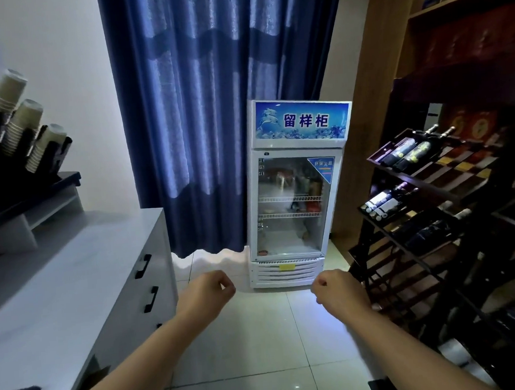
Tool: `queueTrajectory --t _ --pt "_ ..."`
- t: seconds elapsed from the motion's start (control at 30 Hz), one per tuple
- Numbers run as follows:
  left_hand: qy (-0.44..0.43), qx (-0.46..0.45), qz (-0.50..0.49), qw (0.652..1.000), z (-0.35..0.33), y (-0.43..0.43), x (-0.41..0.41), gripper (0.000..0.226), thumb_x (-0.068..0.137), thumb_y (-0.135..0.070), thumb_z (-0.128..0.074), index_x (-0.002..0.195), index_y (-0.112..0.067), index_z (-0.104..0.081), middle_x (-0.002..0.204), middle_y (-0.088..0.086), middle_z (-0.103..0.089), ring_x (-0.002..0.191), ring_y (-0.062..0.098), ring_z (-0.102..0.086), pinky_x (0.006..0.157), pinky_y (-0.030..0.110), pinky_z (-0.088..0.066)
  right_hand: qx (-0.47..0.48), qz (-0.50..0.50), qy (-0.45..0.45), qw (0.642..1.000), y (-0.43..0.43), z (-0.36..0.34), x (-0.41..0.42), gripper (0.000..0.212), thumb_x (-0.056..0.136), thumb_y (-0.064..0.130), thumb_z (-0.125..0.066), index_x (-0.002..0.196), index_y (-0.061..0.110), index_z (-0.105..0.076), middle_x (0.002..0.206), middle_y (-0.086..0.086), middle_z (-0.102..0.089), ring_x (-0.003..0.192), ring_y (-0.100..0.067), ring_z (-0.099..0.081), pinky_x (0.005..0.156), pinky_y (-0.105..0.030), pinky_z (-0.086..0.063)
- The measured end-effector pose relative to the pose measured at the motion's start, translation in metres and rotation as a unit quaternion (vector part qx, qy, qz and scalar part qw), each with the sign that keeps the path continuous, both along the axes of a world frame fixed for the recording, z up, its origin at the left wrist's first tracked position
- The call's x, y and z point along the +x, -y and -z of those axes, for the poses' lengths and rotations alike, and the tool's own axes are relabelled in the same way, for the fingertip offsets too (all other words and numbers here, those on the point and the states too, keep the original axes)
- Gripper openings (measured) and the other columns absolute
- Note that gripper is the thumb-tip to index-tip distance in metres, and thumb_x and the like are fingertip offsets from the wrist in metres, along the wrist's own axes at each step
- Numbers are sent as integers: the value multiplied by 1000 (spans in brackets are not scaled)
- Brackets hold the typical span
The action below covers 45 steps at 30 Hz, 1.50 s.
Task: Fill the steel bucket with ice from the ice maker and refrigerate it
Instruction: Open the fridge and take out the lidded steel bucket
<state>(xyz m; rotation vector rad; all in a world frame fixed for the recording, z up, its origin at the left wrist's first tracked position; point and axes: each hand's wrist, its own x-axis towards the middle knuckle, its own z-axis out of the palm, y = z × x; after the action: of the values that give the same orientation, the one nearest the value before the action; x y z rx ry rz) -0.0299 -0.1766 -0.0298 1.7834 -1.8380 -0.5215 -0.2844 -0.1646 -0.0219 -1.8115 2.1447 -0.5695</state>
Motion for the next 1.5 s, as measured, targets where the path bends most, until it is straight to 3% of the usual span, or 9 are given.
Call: queueTrajectory --t 0.13,0.23,0.27,0.37,0.6,0.87,1.13,1.3,1.5 --pt "-18 18 13 1000 11 62 4 14 83 -30 -59 70 -30 -59 74 -9 -65 65 8 -59 60 24 -45 7 -7 19 1000 59 10 8 22 83 17 -47 76 9 -65 81 -7 -69 80 -27 -64 57 -27 -36" --pt "-28 25 20 999 8 88 6 13 81 -29 -60 68 -29 -60 69 -9 -64 56 5 -53 55 22 -41 12 -3 18 1000 84 1 14 23 83 19 -46 73 8 -63 81 -9 -69 79 -26 -65 54 -26 -34" --pt "-37 21 23 999 10 161 22 14 81 -29 -60 67 -29 -60 67 -10 -63 53 3 -52 52 21 -40 0 0 33 999 155 7 29 23 84 19 -46 71 8 -62 80 -10 -68 79 -26 -65 53 -26 -35" --pt "-32 17 25 999 3 199 28 17 79 -28 -60 62 -29 -58 61 -12 -59 50 0 -49 46 16 -34 -3 9 34 999 191 -4 37 23 85 19 -47 76 8 -65 83 -10 -69 80 -26 -65 55 -25 -36" --pt "-39 10 45 998 -5 327 34 12 80 -27 -60 68 -26 -62 64 -7 -61 60 11 -55 53 23 -40 -9 16 52 998 302 -3 52 24 87 20 -49 83 14 -71 83 -5 -71 78 -24 -65 59 -26 -44" --pt "-50 34 64 996 15 432 2 16 80 -22 -58 65 -25 -58 59 -8 -56 54 12 -50 51 23 -37 -10 21 46 999 412 9 24 25 86 23 -49 82 8 -69 84 -11 -70 80 -27 -65 56 -26 -35" --pt "-59 42 54 996 17 545 -39 11 79 -22 -58 69 -19 -62 62 -5 -61 62 15 -56 61 26 -45 5 0 72 997 535 22 -18 25 88 24 -51 85 8 -70 83 -12 -71 70 -24 -64 61 -33 -47" --pt "-79 38 51 995 12 625 -70 18 80 -20 -57 63 -24 -60 50 -8 -58 49 9 -52 54 24 -43 19 -29 87 996 613 24 -52 26 88 25 -52 84 5 -69 82 -14 -70 73 -28 -67 62 -37 -50" --pt "-64 48 60 995 32 693 -99 21 81 -23 -57 60 -29 -58 53 -16 -59 52 1 -55 53 20 -43 21 -56 96 994 692 26 -76 23 86 23 -52 78 8 -68 74 -9 -70 74 -29 -66 60 -36 -49"
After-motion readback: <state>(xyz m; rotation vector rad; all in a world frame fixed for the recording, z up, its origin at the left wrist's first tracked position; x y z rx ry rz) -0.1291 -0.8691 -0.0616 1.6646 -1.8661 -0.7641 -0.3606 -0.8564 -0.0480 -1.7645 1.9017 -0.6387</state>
